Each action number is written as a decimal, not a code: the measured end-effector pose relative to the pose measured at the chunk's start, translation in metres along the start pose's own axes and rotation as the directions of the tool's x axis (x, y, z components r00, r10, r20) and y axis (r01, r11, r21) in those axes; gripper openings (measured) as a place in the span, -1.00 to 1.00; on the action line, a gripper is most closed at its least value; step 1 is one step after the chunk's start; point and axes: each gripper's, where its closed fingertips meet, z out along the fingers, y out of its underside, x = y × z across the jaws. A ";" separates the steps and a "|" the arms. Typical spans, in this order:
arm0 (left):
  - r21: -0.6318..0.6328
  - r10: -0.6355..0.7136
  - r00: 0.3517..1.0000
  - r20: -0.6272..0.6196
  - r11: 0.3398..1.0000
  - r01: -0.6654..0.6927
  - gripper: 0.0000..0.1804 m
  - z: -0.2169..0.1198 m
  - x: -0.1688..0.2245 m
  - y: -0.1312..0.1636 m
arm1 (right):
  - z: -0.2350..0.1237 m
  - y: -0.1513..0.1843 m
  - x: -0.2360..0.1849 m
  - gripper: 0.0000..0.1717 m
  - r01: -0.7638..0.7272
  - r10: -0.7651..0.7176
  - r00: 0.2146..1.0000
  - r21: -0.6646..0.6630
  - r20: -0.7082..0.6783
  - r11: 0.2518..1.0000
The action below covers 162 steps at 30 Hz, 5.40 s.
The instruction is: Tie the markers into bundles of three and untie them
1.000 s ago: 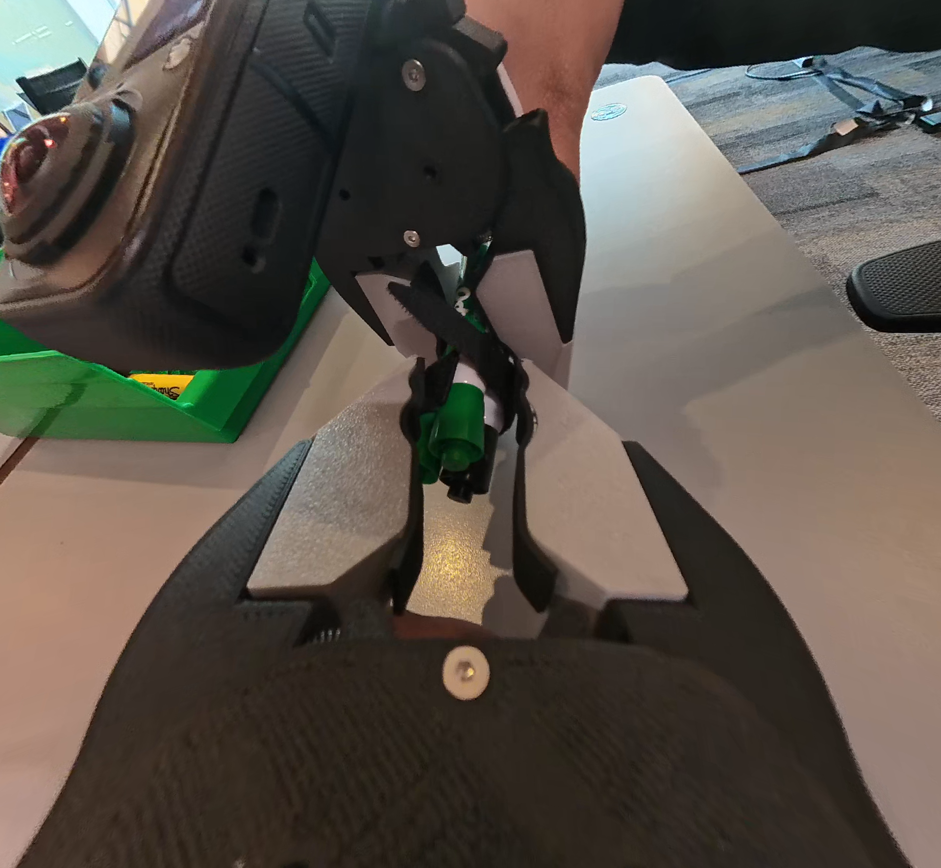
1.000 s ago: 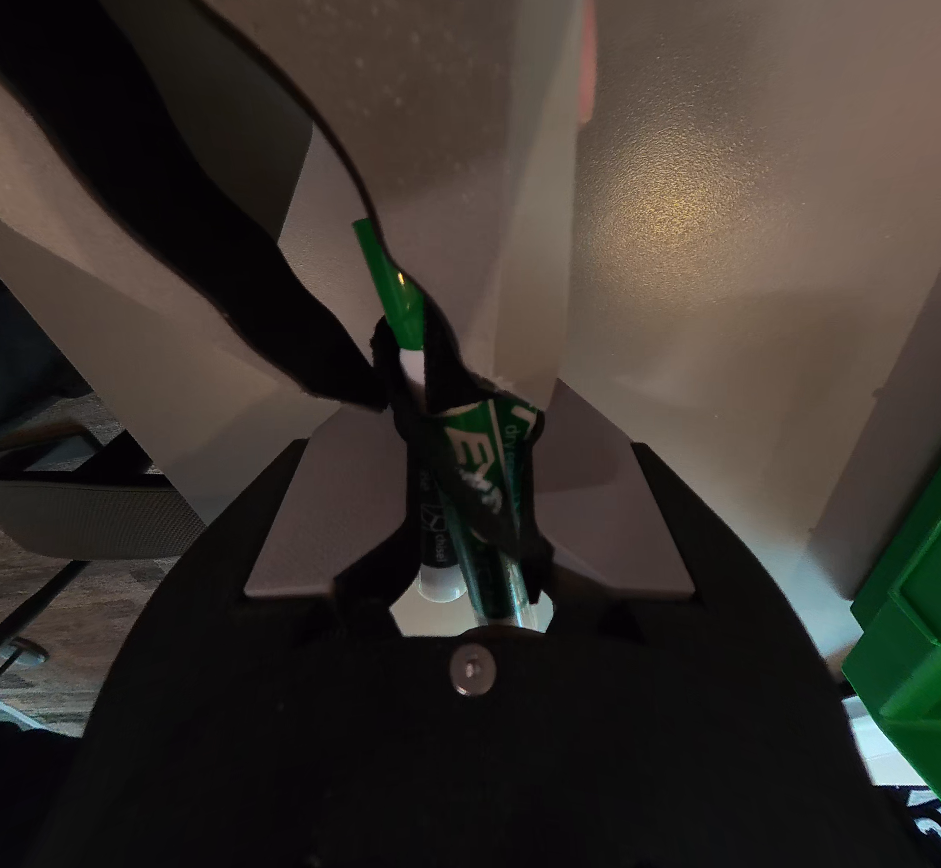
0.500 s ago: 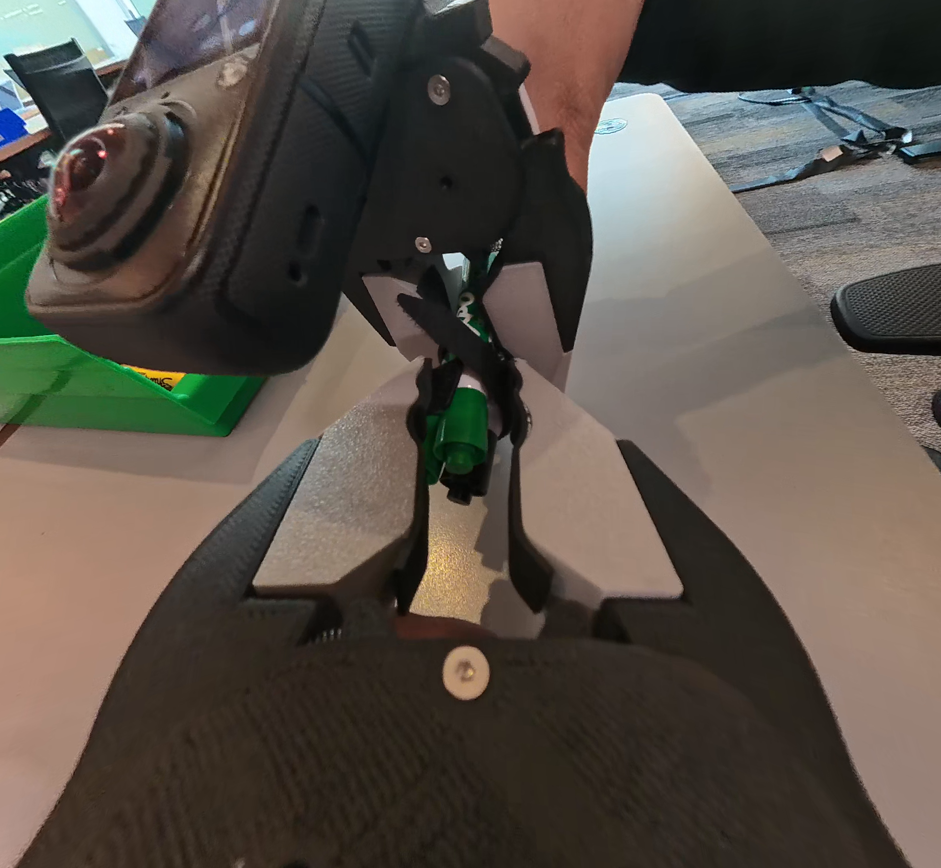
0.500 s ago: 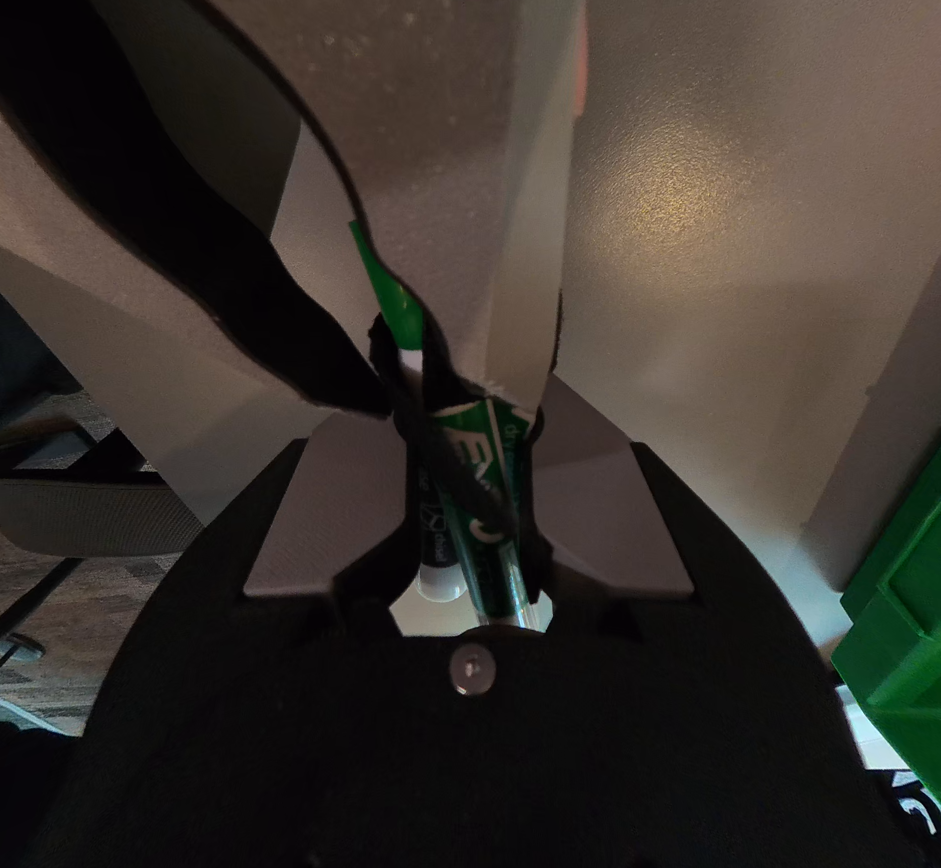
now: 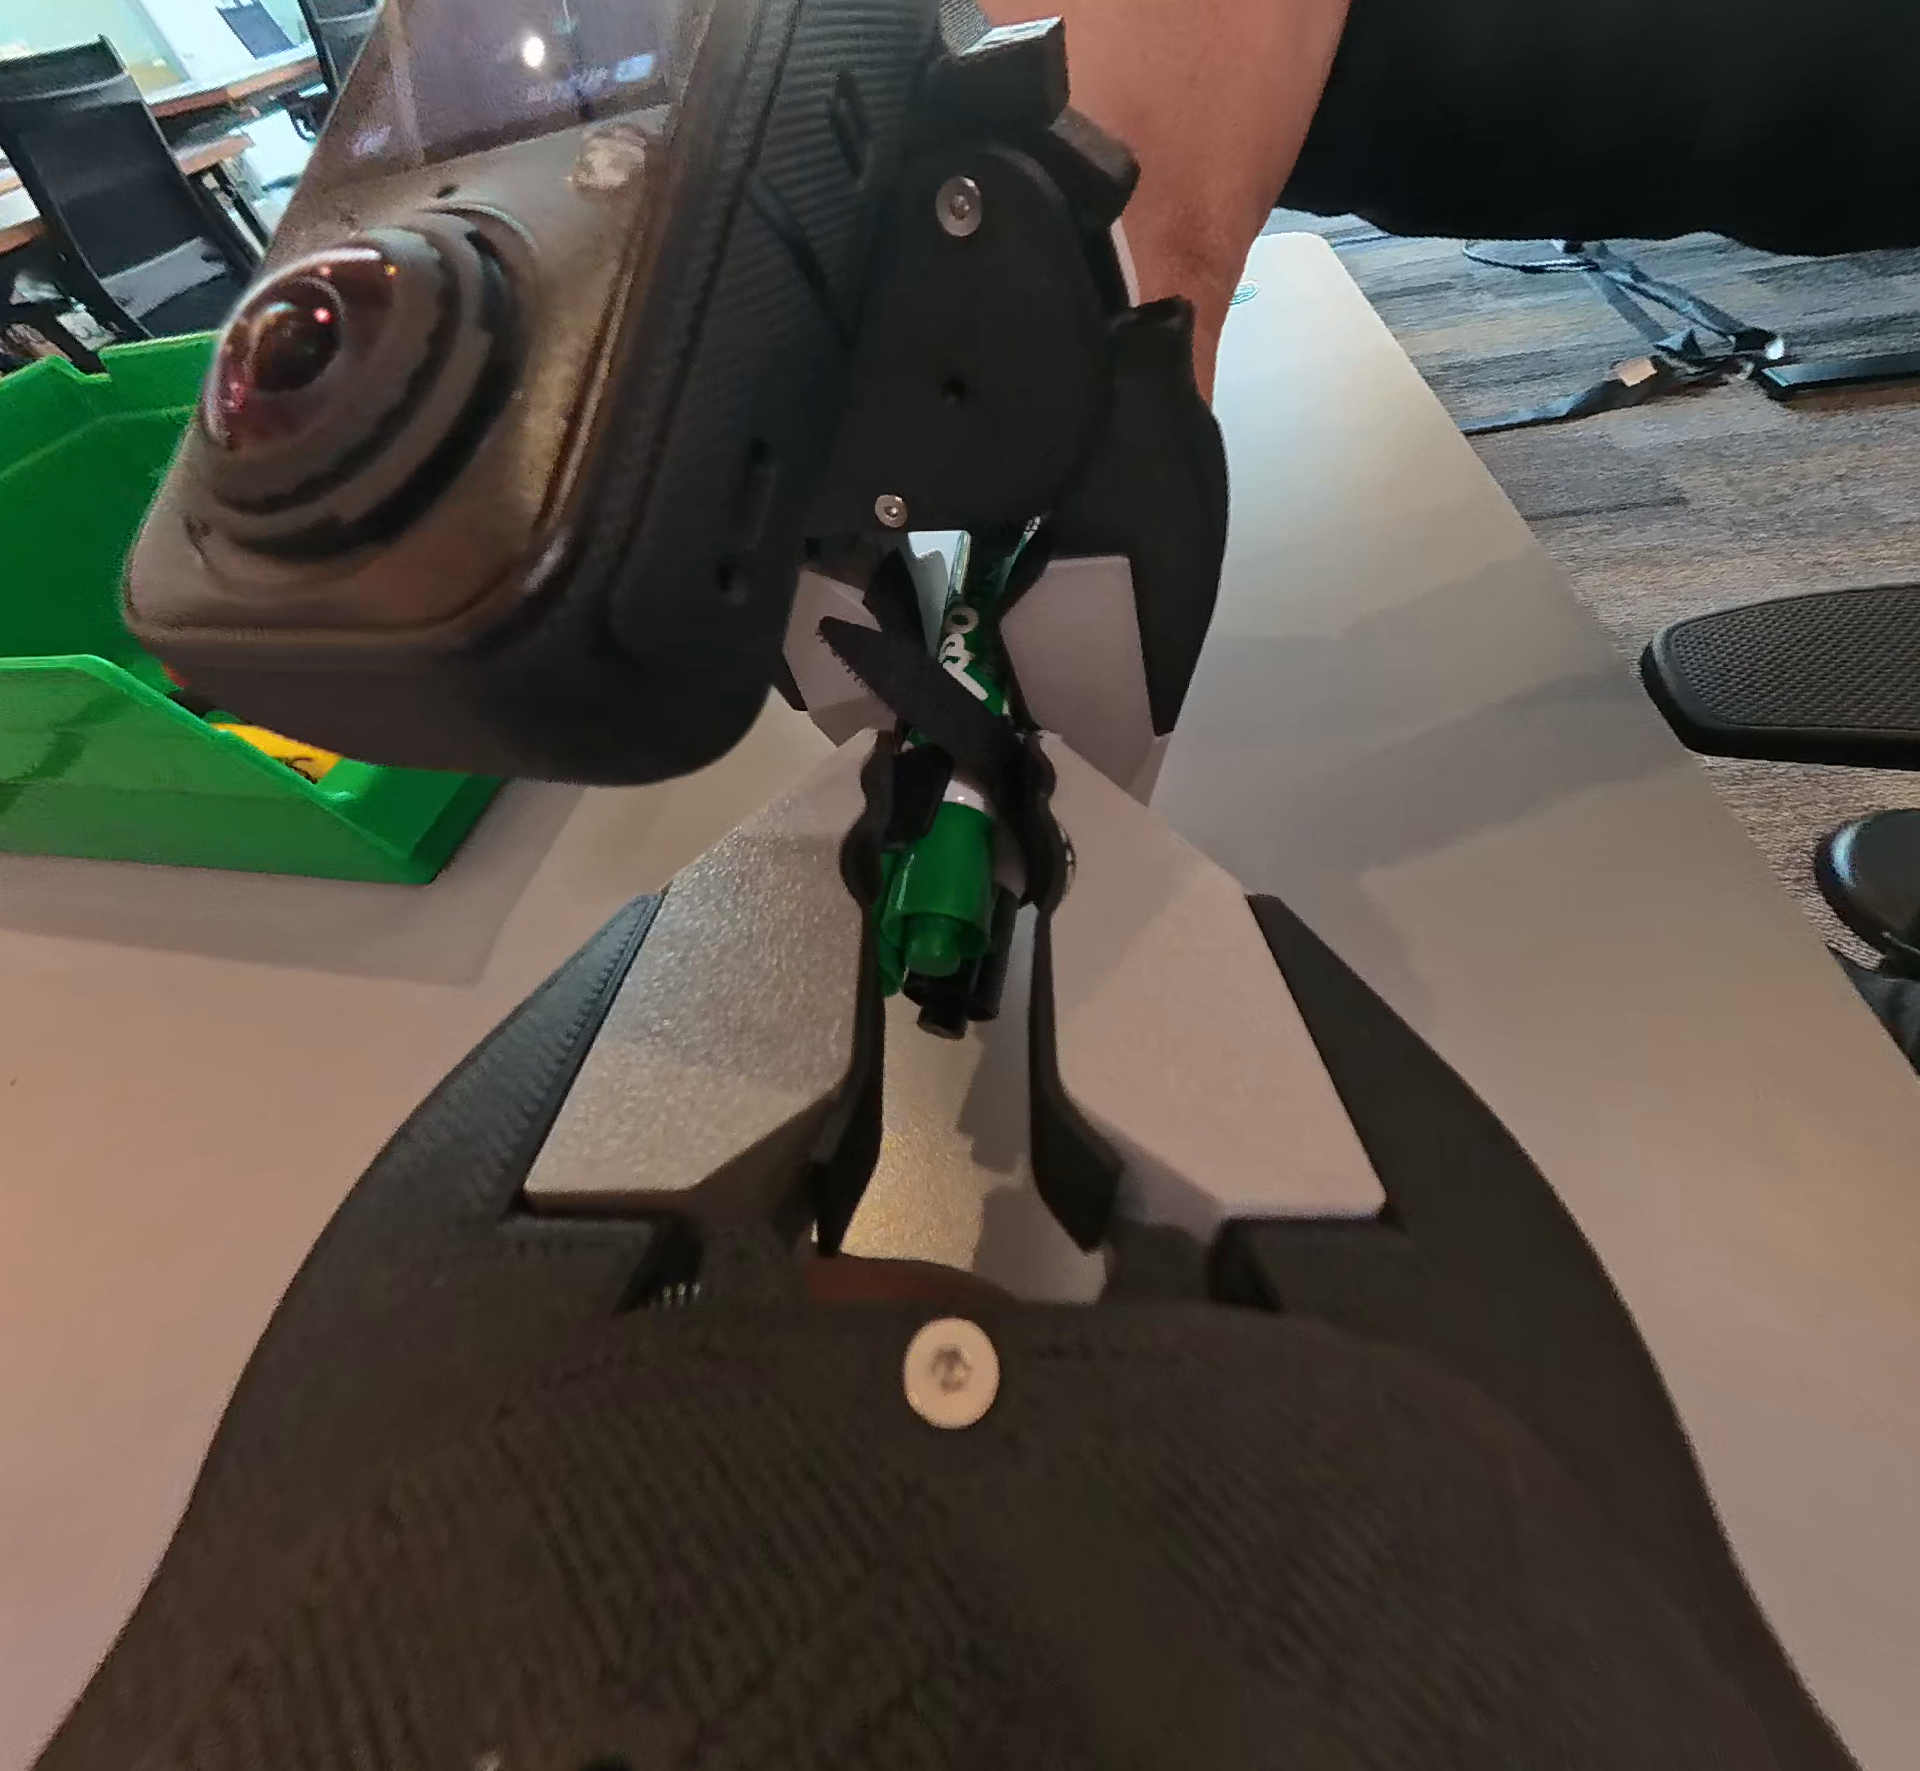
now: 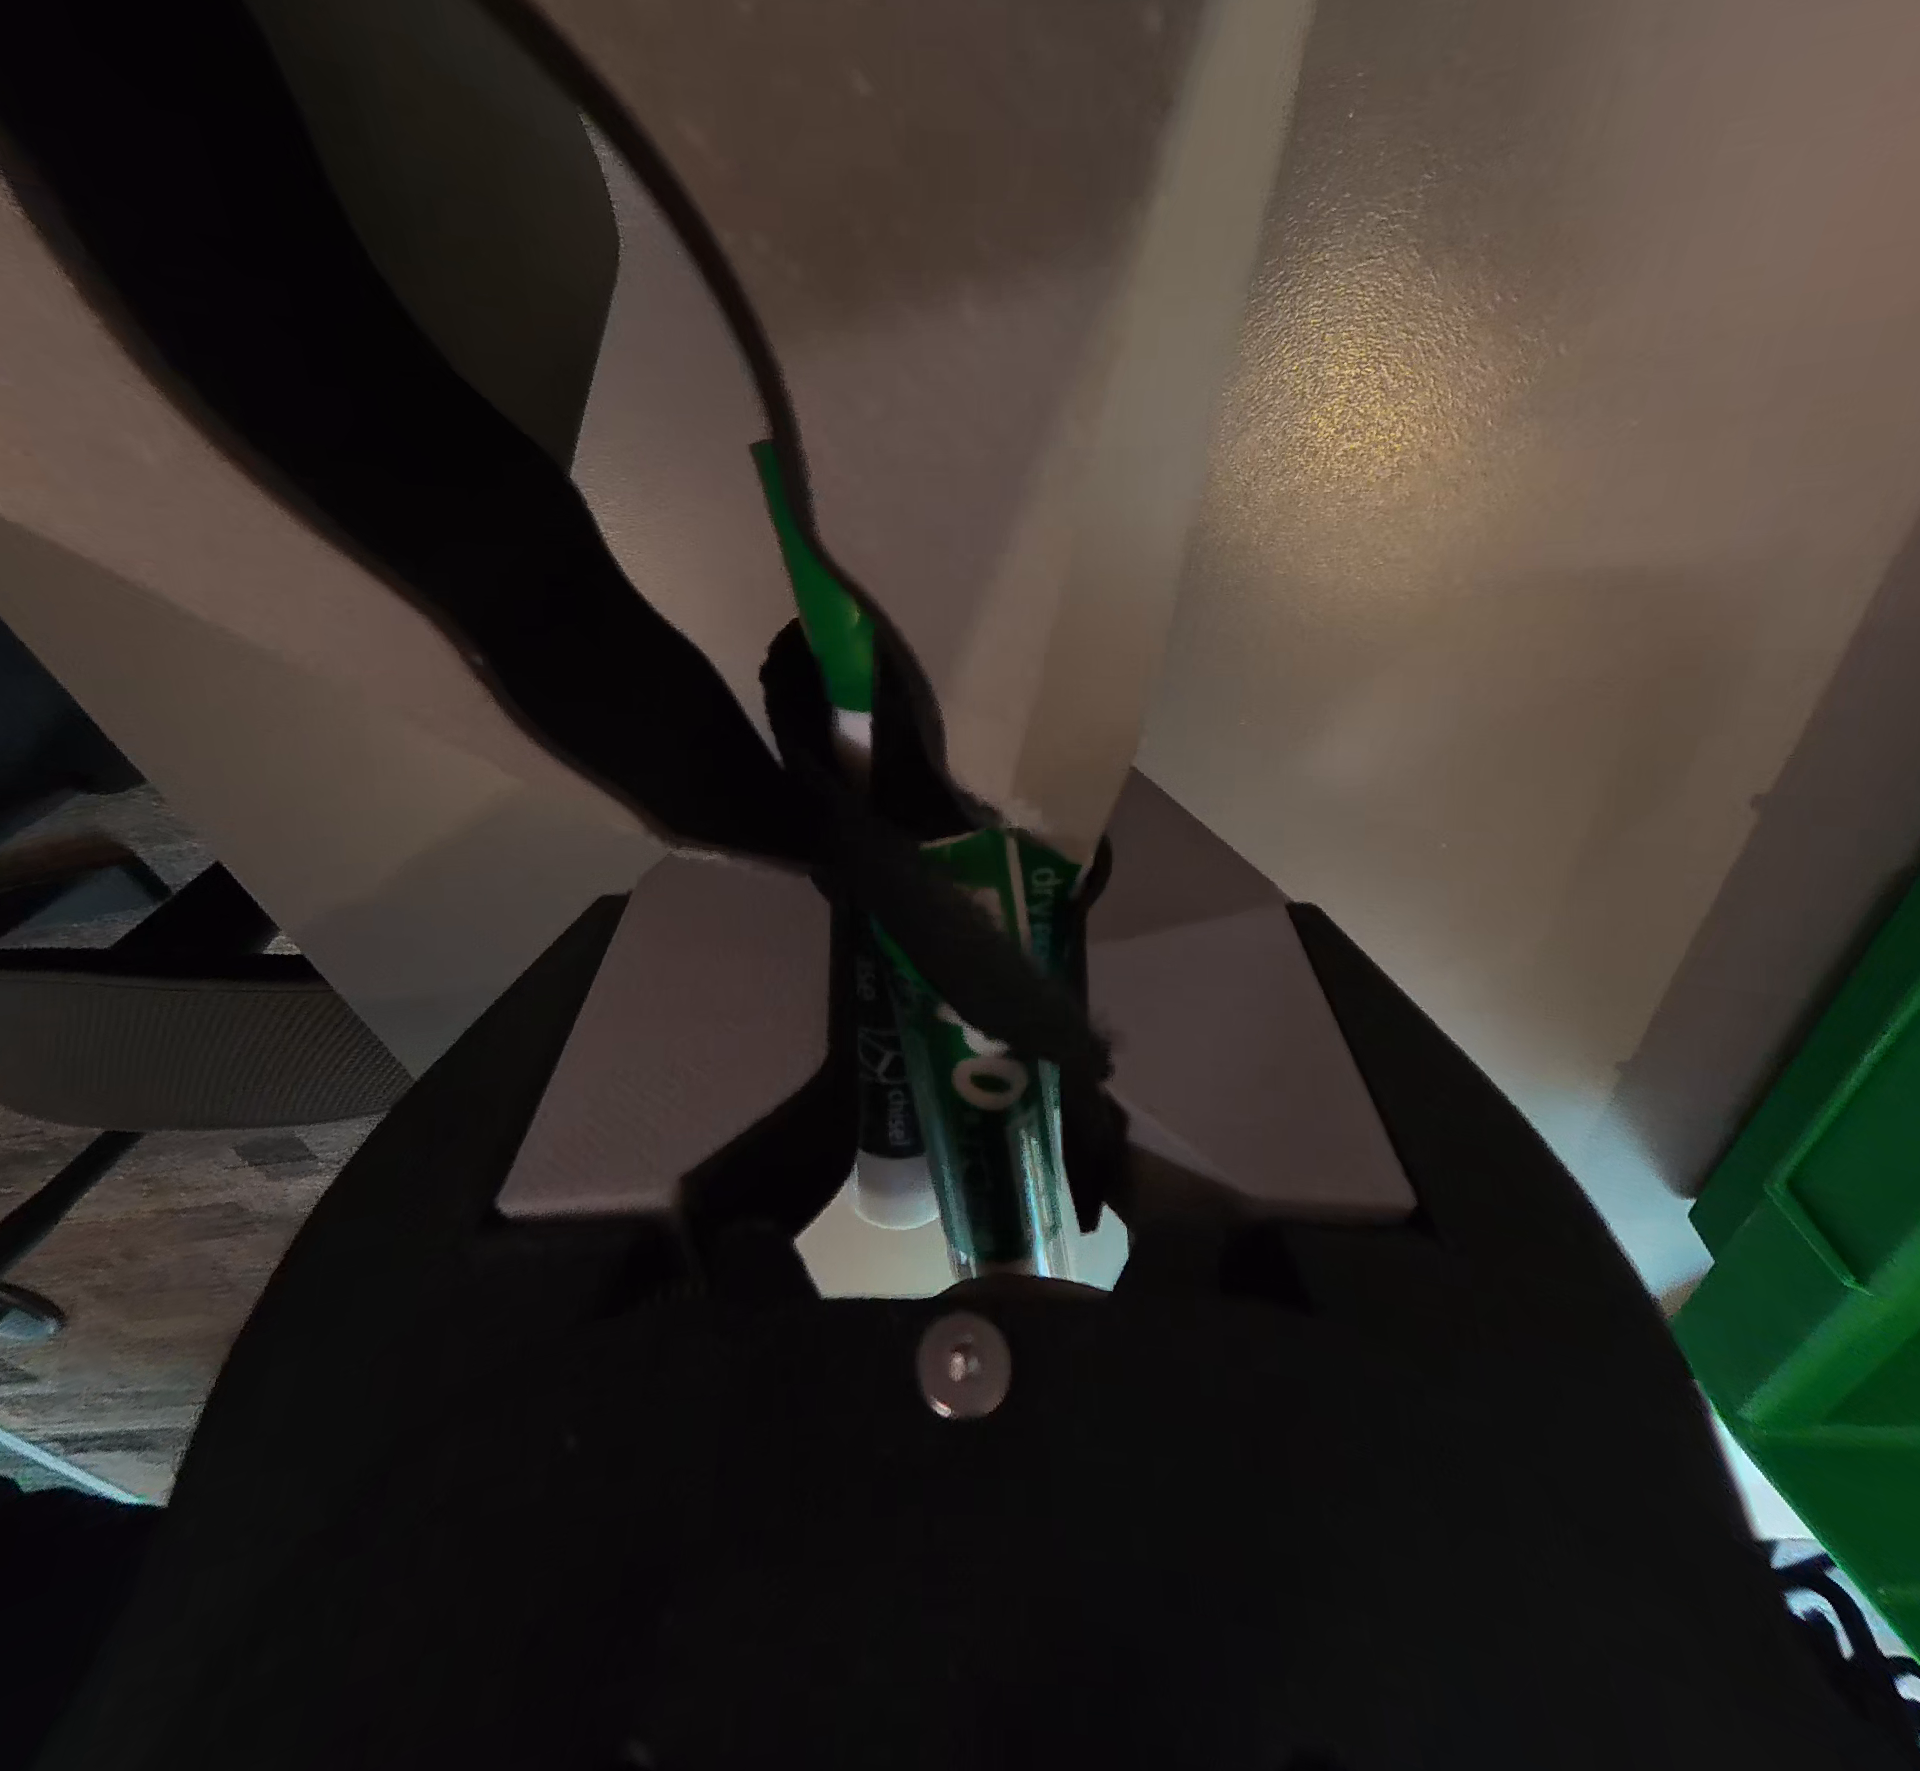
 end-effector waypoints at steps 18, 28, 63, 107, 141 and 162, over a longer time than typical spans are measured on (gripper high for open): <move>0.020 -0.088 0.995 -0.054 0.996 0.089 -0.79 -0.002 -0.001 0.000 | 0.000 0.000 0.002 -0.58 0.007 -0.007 1.000 -0.003 -0.006 1.000; 0.028 -0.167 0.981 -0.104 0.985 0.170 -0.80 -0.003 -0.001 -0.001 | 0.000 0.000 0.002 -0.56 0.012 -0.012 1.000 -0.008 -0.008 1.000; -0.012 -0.593 0.724 -0.353 0.776 0.630 -1.00 -0.007 -0.004 -0.006 | 0.001 -0.001 0.005 -0.57 0.068 -0.068 0.996 -0.012 -0.056 0.998; -0.326 -0.100 0.974 -0.201 0.945 0.029 0.14 -0.032 -0.004 0.068 | 0.000 0.001 0.011 -0.57 0.005 -0.003 0.999 0.052 -0.042 0.999; -0.313 -0.061 0.988 0.139 0.944 0.103 -0.33 -0.027 -0.044 0.067 | 0.002 0.009 -0.014 -0.58 0.034 -0.033 0.999 0.017 -0.040 0.999; -0.474 -0.320 0.922 -0.218 0.861 0.187 -0.27 -0.074 0.001 0.072 | 0.002 0.009 -0.013 -0.57 0.015 -0.014 0.999 0.027 -0.043 1.000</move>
